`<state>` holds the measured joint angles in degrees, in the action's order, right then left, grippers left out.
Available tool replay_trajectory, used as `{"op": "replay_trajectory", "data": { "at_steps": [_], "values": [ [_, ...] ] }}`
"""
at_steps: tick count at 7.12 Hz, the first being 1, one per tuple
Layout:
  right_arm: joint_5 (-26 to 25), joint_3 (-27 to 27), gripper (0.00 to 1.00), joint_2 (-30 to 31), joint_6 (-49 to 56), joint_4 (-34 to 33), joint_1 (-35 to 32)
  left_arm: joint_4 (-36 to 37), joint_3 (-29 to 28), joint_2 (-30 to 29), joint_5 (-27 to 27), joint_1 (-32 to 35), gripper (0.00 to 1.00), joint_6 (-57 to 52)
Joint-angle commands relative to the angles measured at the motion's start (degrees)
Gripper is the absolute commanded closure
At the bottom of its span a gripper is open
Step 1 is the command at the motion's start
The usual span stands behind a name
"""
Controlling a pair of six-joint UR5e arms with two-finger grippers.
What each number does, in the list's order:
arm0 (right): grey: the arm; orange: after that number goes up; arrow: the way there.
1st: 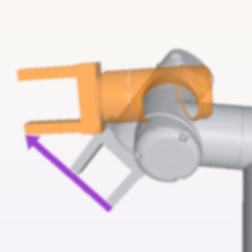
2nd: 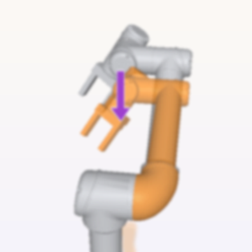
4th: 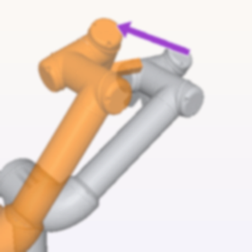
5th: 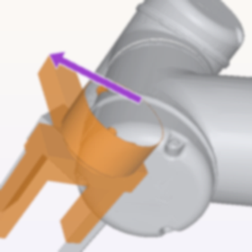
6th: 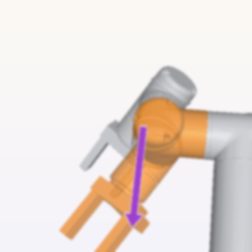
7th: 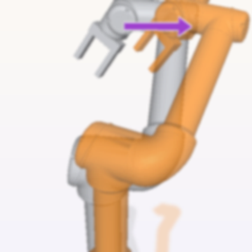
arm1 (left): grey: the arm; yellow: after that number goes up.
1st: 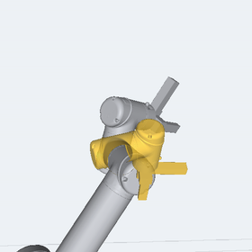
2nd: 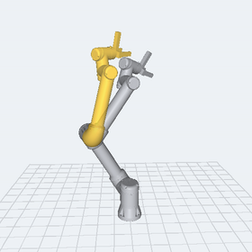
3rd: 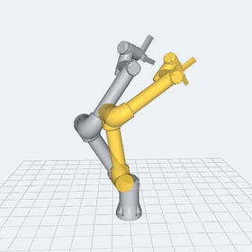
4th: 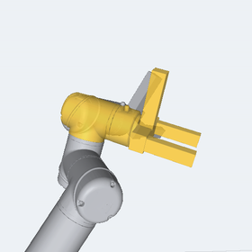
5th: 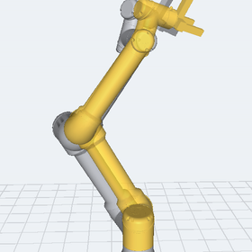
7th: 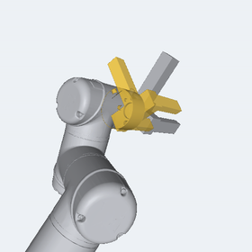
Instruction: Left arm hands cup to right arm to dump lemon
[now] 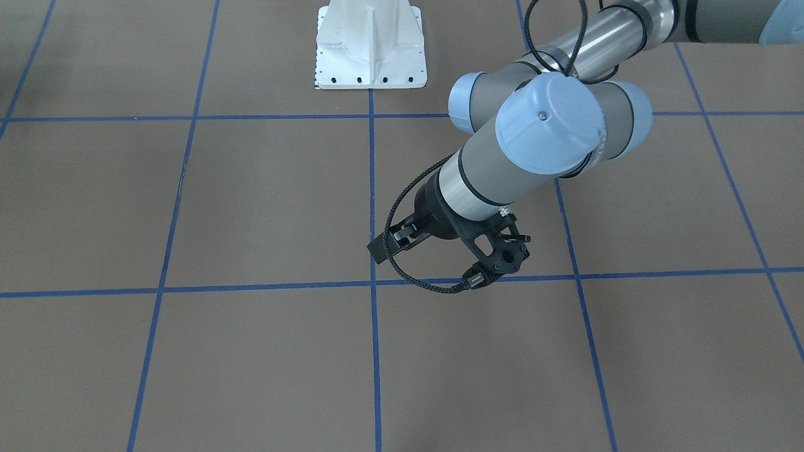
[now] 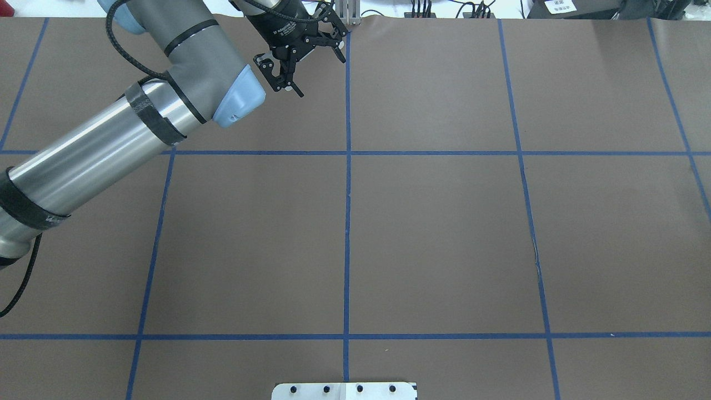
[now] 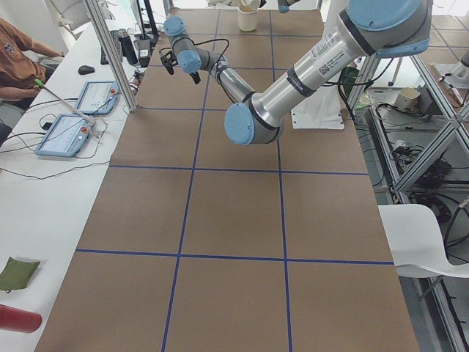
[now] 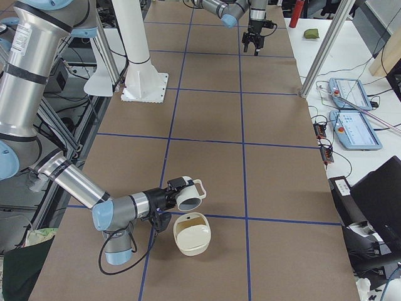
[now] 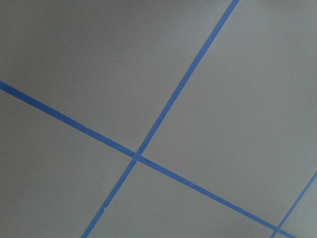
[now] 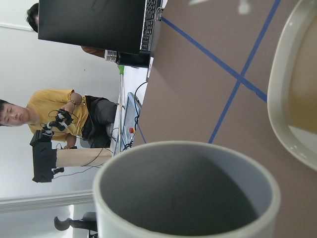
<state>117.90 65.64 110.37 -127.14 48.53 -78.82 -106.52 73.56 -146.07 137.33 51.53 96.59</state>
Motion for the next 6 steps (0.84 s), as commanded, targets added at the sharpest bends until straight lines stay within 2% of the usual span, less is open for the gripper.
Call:
{"op": "replay_trajectory", "data": {
  "at_steps": [1, 4, 6],
  "values": [
    [-3.3, -0.4, 0.94, -0.5, -10.2, 1.3, 0.0, 0.0, 0.1, -0.1, -0.1, 0.0, 0.0, 0.0],
    [-8.5, -0.5, 0.93, -0.8, -23.4, 3.7, 0.0, 0.0, 0.0, -0.1, -0.2, 0.0, 0.0, 0.0],
    [-9.3, -0.5, 0.92, -0.7, -29.8, 3.8, -0.1, 0.0, 0.0, -0.1, -0.2, 0.0, 0.0, 0.0]
  ]
}}
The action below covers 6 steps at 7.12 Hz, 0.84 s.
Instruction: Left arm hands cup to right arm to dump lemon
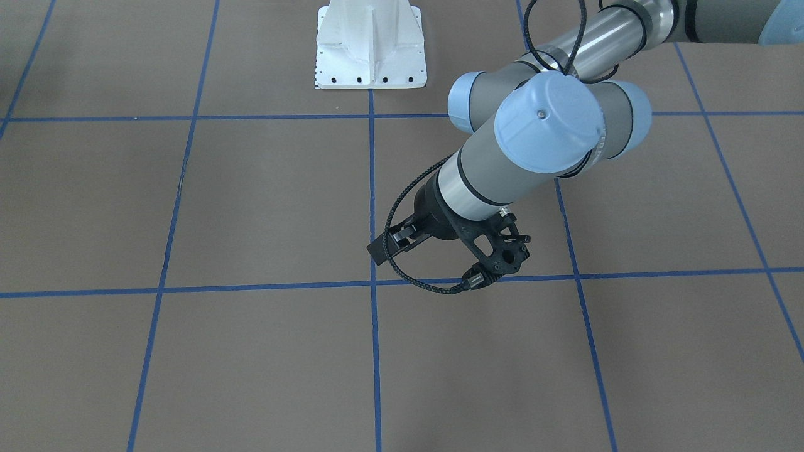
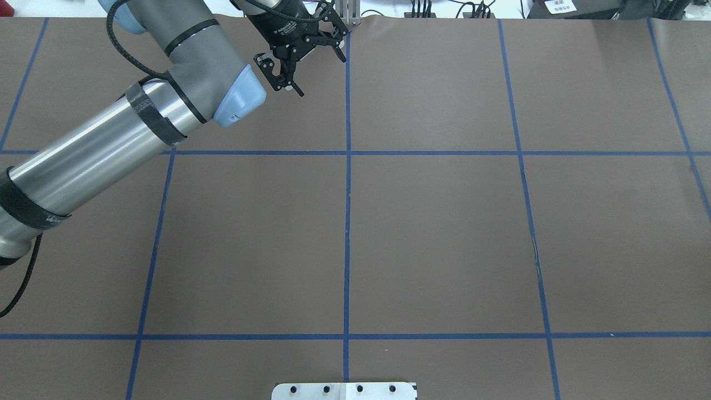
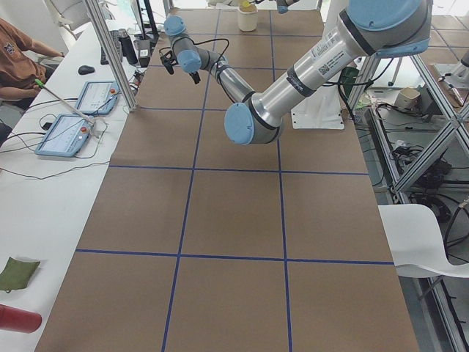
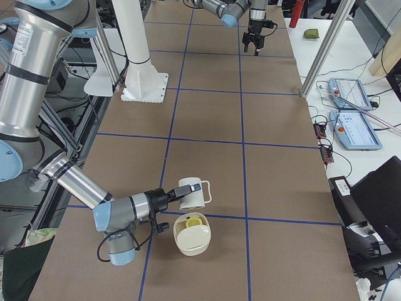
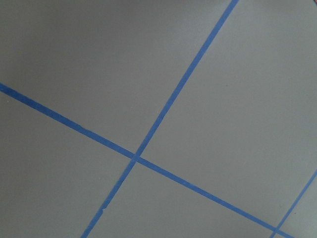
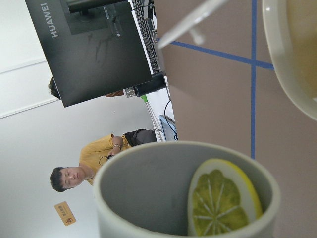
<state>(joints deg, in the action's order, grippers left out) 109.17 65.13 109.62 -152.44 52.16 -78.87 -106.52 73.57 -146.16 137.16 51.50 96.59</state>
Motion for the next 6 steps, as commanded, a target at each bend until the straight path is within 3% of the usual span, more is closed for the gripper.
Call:
{"op": "replay_trajectory", "data": {
  "at_steps": [1, 6],
  "values": [
    [-0.6, 0.0, 0.91, 0.0, -6.9, 0.3, -0.3, 0.1, 0.0, 0.0, -0.1, 0.0, 0.0, 0.0],
    [-1.9, 0.0, 0.89, 0.0, -23.2, 5.9, -0.5, 0.1, -0.1, 0.1, -0.4, -0.6, 0.0, 0.0]
  ]
}}
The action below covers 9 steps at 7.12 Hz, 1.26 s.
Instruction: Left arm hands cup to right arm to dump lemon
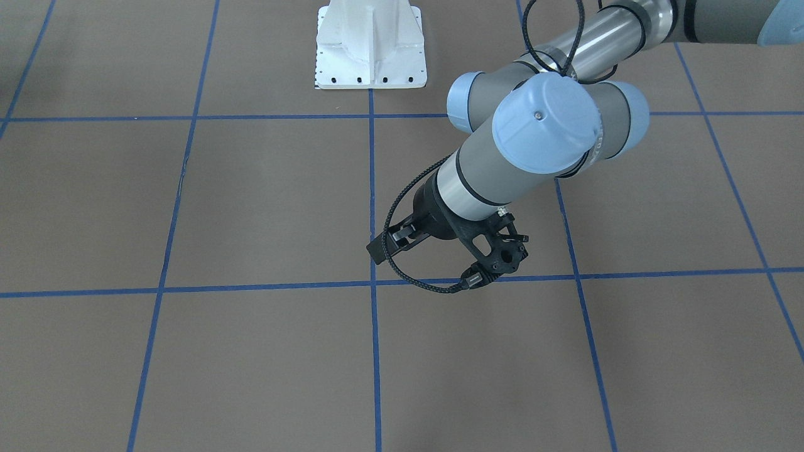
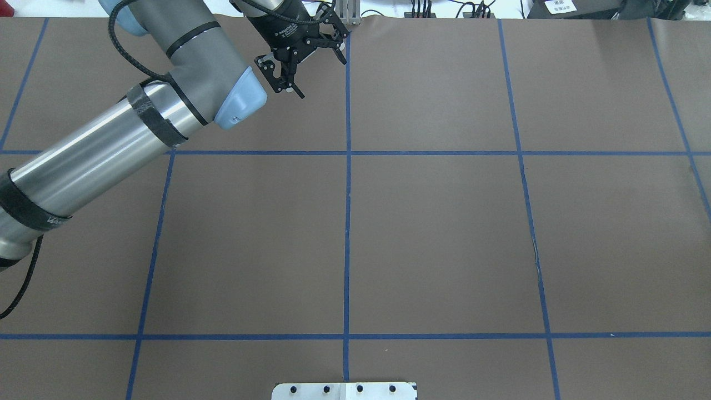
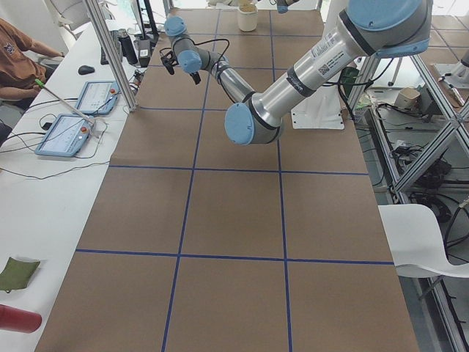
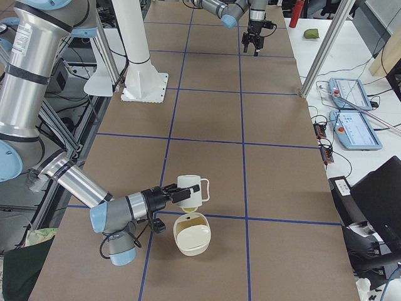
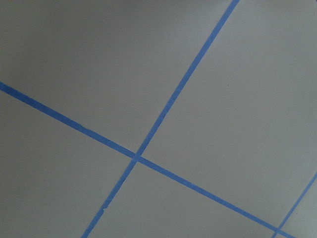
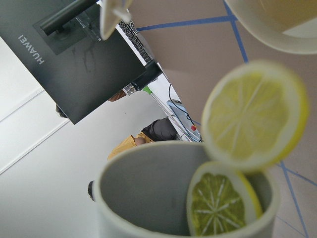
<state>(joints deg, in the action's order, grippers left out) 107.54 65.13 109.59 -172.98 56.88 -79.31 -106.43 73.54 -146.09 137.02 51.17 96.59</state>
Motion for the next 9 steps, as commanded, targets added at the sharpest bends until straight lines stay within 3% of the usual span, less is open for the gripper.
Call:
{"op": "replay_trajectory", "data": {
  "at_steps": [1, 5, 9],
  "values": [
    [-0.6, 0.1, 0.89, -0.1, -4.2, 1.7, -0.1, 0.0, -0.1, 0.0, -0.6, -0.6, 0.0, 0.1],
    [-0.8, 0.2, 0.89, -0.5, -3.6, 2.5, -0.1, 0.0, -0.1, -0.1, -0.7, -0.6, 0.0, 0.0],
    [0.2, 0.3, 0.88, -1.7, 17.8, 1.9, 0.0, 0.1, -0.2, -0.2, -0.6, -0.8, 0.0, 0.0]
  ]
}}
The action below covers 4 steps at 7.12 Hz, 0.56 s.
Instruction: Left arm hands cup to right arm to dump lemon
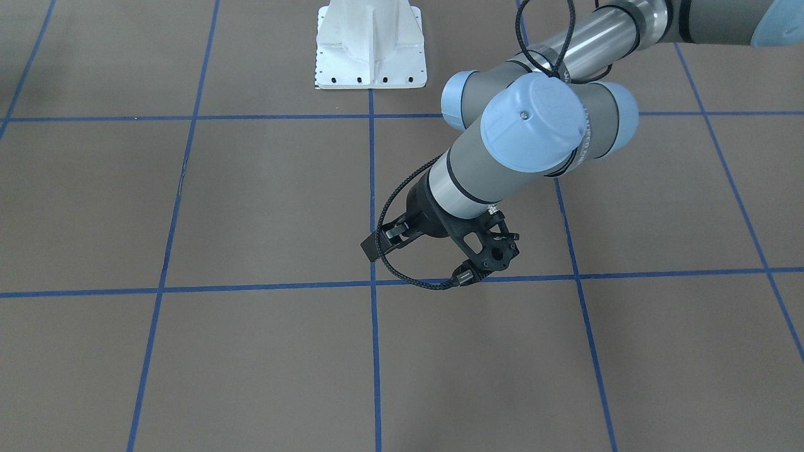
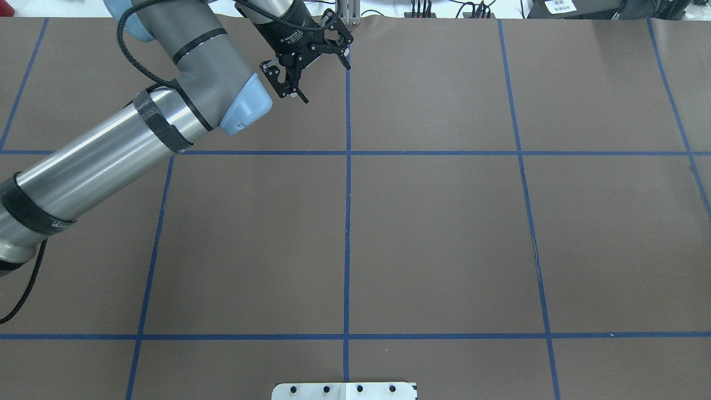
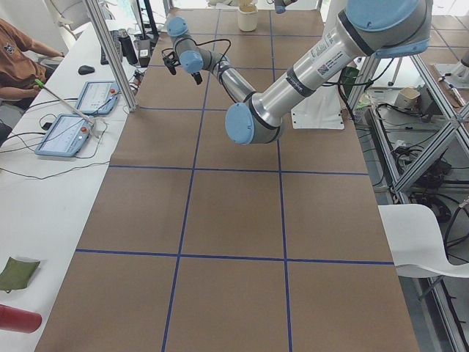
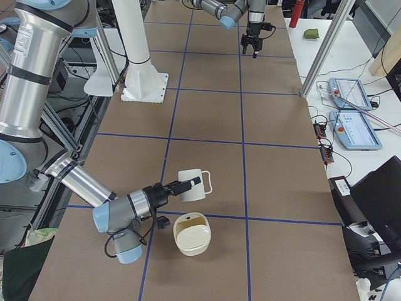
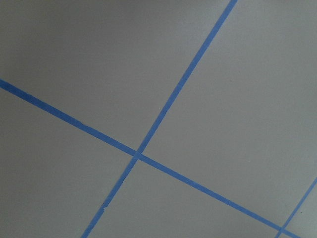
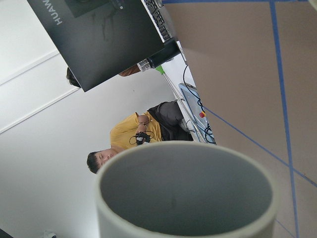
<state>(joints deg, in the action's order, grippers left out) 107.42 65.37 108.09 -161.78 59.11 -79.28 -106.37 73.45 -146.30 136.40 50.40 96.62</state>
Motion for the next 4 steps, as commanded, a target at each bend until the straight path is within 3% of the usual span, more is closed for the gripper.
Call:
{"op": "replay_trajectory", "data": {
  "at_steps": [1, 3, 4],
  "values": [
    [0.3, 0.0, 0.88, 0.1, 13.4, -0.6, 0.0, -0.1, -0.1, -0.1, 0.0, 0.0, 0.0, 0.0],
    [0.6, -1.6, 0.88, 0.0, 27.2, -1.1, 0.0, 0.0, -0.1, 0.0, 0.0, 0.0, 0.0, 0.0],
    [3.0, -2.0, 0.88, 0.0, 39.2, -3.0, 0.0, -0.1, -0.1, 0.0, 0.0, 0.0, 0.0, 0.0]
  ]
}}
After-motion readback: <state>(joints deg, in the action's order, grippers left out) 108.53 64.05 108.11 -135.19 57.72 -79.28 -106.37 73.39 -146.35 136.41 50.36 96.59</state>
